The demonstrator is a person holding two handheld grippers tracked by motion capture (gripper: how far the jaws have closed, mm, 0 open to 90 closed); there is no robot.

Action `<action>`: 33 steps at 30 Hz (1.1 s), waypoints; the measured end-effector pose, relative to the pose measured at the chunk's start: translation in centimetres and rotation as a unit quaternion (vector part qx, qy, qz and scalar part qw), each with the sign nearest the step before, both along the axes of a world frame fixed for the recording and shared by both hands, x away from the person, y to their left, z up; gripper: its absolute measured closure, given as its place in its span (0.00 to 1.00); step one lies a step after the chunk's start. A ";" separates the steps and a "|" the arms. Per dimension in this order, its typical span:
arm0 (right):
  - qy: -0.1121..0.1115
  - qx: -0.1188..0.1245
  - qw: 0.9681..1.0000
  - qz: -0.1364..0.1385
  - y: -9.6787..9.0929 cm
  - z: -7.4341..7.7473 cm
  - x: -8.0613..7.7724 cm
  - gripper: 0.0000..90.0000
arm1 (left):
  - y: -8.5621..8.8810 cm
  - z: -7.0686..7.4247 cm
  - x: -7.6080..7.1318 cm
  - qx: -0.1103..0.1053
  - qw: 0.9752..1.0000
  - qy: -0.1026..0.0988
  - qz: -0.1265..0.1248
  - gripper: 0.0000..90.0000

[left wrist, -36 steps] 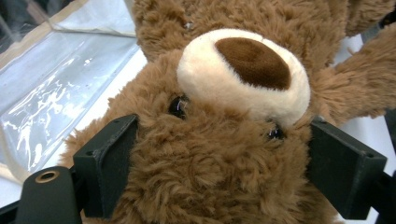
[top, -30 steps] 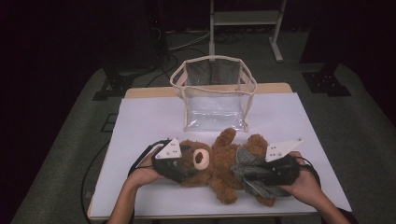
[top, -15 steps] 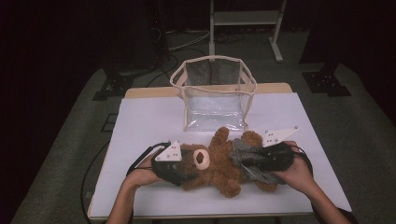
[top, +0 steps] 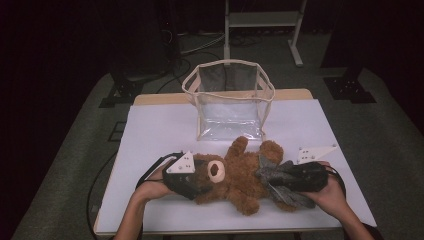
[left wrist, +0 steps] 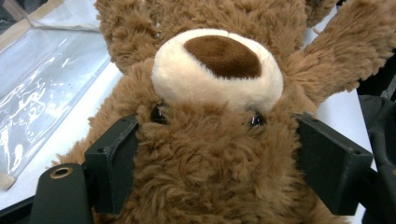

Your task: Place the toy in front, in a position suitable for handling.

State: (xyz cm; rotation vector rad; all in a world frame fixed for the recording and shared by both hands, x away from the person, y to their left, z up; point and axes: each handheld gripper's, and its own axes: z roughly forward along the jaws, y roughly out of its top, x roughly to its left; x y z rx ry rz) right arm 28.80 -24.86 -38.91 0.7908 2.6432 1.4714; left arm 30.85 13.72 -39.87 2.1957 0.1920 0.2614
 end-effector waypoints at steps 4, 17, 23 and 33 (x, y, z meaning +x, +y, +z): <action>0.003 -0.002 1.000 -0.012 -1.0 -0.2 -0.5 0.81 | -0.1 0.0 -0.1 0.005 1.000 -0.002 -0.004 0.22; -0.050 -0.016 0.998 0.045 5.3 3.2 1.5 0.81 | -0.5 0.0 -0.1 0.007 1.000 0.000 0.000 0.21; -0.047 -0.044 0.992 0.106 9.8 2.9 1.2 0.81 | -0.4 -0.1 -0.1 0.006 1.000 -0.004 0.002 0.21; -0.018 -0.064 0.991 0.115 7.2 1.6 -1.0 0.81 | -0.7 0.0 0.1 0.001 1.000 -0.004 0.016 0.22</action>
